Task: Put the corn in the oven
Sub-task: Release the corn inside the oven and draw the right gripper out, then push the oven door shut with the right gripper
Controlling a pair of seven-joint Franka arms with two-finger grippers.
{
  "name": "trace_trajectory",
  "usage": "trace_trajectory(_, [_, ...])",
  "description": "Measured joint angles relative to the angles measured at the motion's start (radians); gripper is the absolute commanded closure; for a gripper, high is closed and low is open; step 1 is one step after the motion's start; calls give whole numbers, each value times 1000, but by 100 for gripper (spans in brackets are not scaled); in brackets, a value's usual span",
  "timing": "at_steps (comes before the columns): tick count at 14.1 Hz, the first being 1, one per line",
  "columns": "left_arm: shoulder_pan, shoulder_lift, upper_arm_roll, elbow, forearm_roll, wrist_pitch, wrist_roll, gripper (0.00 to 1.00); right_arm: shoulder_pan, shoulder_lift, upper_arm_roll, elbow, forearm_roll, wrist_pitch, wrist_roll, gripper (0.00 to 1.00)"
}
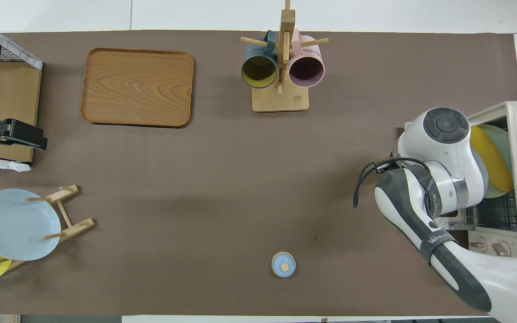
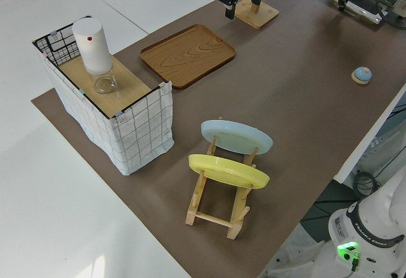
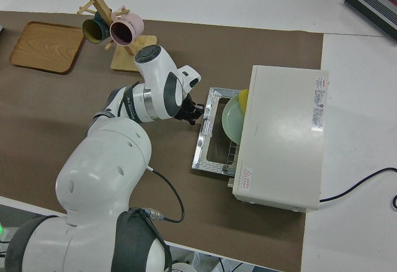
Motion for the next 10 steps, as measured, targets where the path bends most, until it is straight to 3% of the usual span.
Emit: trace_trajectory(10, [0, 0, 0, 0, 0, 0, 0, 0, -32, 0, -8, -14, -21, -1, 0, 100])
